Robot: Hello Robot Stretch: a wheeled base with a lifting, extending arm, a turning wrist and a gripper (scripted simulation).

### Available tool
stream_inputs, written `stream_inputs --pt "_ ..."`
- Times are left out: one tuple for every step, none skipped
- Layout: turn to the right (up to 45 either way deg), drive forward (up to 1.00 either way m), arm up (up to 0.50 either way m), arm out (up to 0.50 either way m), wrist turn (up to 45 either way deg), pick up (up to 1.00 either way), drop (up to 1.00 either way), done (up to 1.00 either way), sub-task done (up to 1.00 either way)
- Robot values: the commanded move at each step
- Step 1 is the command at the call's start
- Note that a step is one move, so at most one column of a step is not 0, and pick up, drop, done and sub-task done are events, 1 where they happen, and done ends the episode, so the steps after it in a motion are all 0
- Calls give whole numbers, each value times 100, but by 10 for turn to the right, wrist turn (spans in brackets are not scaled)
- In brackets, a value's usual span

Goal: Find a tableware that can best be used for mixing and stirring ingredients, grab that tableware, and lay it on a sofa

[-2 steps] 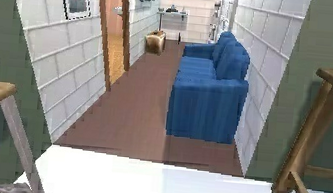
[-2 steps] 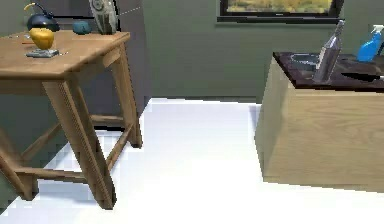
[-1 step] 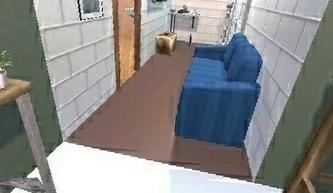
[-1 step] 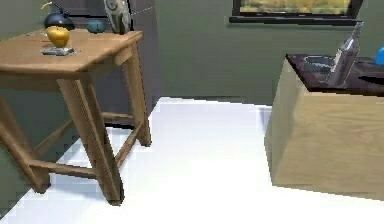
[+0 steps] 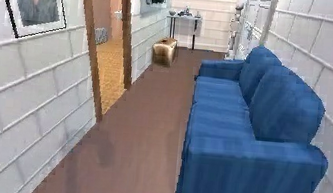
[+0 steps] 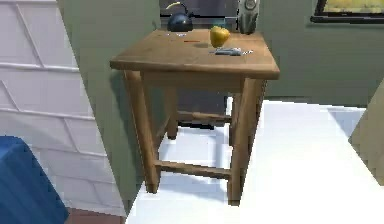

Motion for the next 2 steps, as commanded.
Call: stream_inputs --pt "-240 0 0 0 0 0 0 0 0" --pt "0 30 0 0 0 0 0 0 0"
